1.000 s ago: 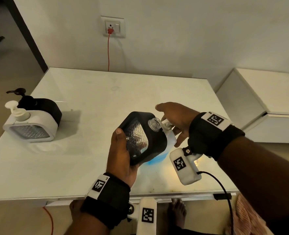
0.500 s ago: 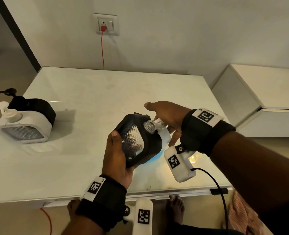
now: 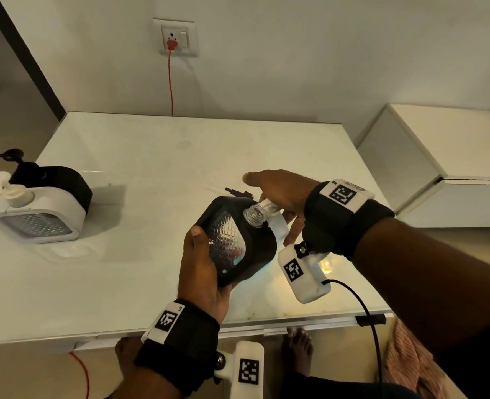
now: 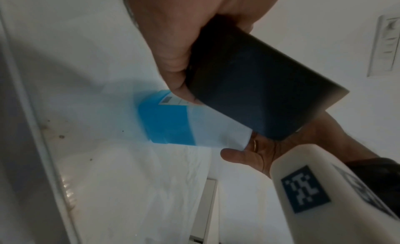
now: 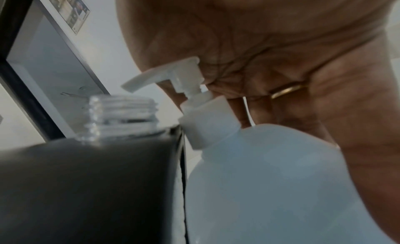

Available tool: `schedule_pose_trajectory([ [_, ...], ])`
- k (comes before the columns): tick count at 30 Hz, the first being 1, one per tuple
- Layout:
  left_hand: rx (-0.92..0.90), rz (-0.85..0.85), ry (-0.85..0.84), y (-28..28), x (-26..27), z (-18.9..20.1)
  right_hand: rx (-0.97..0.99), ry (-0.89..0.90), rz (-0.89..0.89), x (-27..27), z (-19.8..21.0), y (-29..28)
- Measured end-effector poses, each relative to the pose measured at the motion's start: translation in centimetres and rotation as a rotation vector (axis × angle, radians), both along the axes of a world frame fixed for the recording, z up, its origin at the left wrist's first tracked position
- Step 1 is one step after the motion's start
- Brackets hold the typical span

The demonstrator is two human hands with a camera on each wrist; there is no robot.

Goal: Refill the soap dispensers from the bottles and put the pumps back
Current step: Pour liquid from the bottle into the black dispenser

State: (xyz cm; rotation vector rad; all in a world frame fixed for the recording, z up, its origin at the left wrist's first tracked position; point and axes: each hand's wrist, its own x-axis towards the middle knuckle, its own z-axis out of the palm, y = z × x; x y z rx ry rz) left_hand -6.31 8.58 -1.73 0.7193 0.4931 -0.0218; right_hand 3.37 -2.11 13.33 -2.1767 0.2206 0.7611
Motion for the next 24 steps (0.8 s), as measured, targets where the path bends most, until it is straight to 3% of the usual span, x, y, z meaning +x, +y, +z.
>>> schedule_pose_trajectory([
  [4, -0.01, 0.002, 0.022, 0.4, -0.2, 0.0, 0.022, 0.118, 0.031, -0.5, 0.9, 0.0],
  [8, -0.033, -0.002, 0.013, 0.2, -0.1, 0.4, -0.085, 0.001, 0.163, -0.1, 0.6, 0.1],
  [12, -0.005, 0.01, 0.021, -0.2, -0.1, 0.6, -0.114, -0.067, 0.154, 0.4, -0.1, -0.2],
  [19, -0.018, -0.013, 0.006, 0.2, -0.1, 0.1, -0.038, 0.121, 0.083, 0.4, 0.3, -0.2],
  [24, -0.017, 0.031, 0.002, 0.0, -0.1, 0.5, -0.11, -0.048, 0.158, 0.8, -0.2, -0.1],
])
